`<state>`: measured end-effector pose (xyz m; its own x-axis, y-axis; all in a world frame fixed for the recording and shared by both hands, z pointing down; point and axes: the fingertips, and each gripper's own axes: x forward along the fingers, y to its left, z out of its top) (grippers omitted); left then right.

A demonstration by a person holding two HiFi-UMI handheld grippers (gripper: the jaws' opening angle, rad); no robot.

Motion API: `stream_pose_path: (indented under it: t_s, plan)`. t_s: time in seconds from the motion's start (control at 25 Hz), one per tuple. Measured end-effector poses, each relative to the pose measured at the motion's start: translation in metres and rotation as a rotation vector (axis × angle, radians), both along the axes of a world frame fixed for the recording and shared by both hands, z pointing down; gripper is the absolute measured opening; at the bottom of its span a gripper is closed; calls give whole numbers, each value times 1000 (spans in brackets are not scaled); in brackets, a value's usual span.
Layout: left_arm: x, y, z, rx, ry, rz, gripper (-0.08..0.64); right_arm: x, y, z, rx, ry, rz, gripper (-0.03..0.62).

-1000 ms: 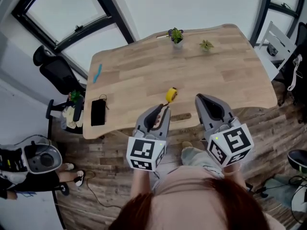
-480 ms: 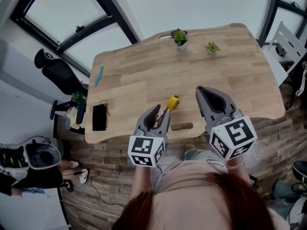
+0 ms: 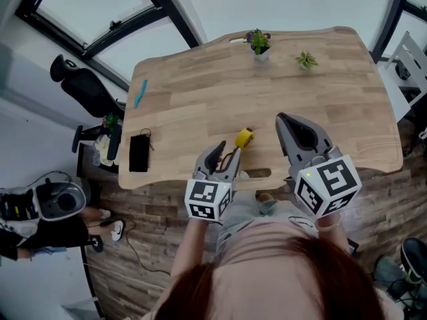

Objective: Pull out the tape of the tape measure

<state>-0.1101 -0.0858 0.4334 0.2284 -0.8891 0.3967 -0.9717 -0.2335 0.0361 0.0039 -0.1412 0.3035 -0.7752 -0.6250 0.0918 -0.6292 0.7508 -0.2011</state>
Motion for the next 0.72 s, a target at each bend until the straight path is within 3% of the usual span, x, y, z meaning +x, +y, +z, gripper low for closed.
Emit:
stream_pose_path:
  t_s: [0.24,0.72]
  plan:
    - [-1,-13,33,-30,-31,48,155,0,-14,8,-12,1,28,-2]
    - [-3,-39,105,-154,-6,165,216,-8,-54,18,-28,74,88,-2]
